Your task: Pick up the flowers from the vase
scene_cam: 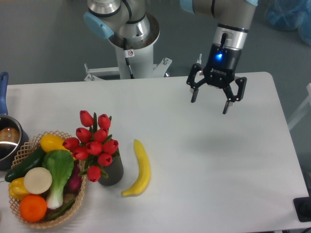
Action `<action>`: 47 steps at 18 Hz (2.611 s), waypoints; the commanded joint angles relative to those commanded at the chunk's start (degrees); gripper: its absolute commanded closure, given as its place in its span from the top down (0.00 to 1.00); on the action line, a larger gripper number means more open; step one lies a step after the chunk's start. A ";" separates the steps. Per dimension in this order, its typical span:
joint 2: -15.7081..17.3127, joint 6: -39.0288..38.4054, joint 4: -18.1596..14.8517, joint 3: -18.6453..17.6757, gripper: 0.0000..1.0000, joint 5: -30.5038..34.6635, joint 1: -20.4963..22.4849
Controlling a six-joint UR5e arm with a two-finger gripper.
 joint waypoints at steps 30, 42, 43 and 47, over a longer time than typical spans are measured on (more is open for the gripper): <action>-5.80 6.77 0.18 -5.54 1.00 -23.64 -13.72; -11.42 8.35 0.44 -0.98 1.00 -23.47 -16.62; -11.77 8.26 0.44 -0.45 1.00 -23.47 -17.06; -13.09 8.26 0.44 0.26 1.00 -23.39 -17.67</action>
